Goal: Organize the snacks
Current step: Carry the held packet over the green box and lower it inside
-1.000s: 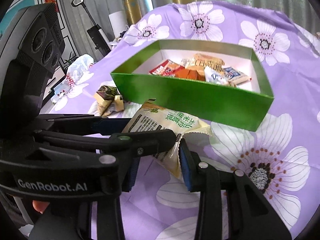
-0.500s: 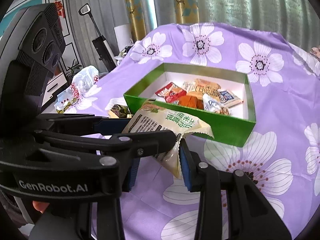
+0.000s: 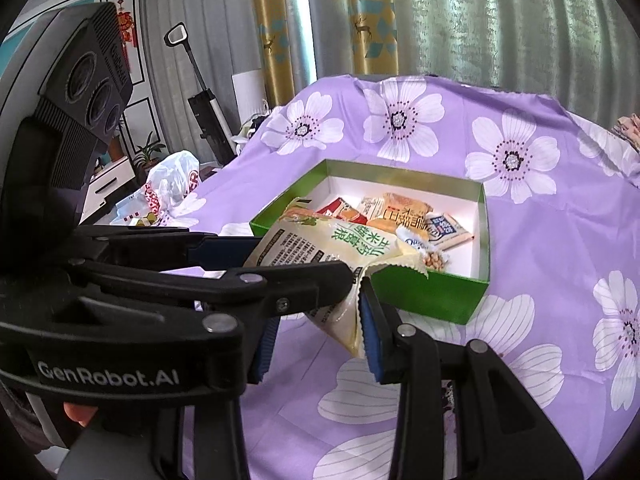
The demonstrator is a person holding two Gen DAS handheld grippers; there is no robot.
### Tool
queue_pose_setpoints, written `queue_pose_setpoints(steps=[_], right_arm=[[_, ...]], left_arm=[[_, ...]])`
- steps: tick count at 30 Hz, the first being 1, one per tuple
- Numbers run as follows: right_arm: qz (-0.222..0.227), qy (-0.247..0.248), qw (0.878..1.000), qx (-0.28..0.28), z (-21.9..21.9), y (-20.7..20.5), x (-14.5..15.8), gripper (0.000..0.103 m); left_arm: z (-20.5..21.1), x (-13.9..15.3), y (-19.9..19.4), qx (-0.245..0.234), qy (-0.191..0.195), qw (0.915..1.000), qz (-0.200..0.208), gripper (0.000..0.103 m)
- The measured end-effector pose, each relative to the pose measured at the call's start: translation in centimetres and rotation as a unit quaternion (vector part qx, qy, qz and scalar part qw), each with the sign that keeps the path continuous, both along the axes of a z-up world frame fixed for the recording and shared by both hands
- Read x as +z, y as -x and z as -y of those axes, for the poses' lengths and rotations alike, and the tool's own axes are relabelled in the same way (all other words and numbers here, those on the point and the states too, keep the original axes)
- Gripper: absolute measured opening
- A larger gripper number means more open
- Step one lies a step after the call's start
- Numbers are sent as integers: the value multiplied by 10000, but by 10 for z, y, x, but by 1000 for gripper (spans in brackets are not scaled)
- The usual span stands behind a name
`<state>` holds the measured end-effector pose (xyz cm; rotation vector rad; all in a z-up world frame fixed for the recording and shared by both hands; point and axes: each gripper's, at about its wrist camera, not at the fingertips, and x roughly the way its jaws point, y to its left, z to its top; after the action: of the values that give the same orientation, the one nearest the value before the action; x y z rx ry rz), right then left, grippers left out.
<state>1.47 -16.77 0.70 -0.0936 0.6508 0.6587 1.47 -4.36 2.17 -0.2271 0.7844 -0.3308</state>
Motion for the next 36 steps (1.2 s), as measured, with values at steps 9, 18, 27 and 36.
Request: queue_pose_setpoints(steps=[9,18,27,36], right_arm=[[149,-38,9999,-5,0,-4,7,38],[274,-45,9996,-19,-3,-19,14,38],[299,-61,9995,-33,-5,-28,15,38],[247,-101,9996,-61,-8,-54,14,38]], left_arm=[[0,10,-6,-3,-7,9999,118,48],[-3,17,-24,-3,-33,9998,221,48],[-8,16,-38,14,-3,9997,236,48],[-9,13,-64,14,-57,9998,206,48]])
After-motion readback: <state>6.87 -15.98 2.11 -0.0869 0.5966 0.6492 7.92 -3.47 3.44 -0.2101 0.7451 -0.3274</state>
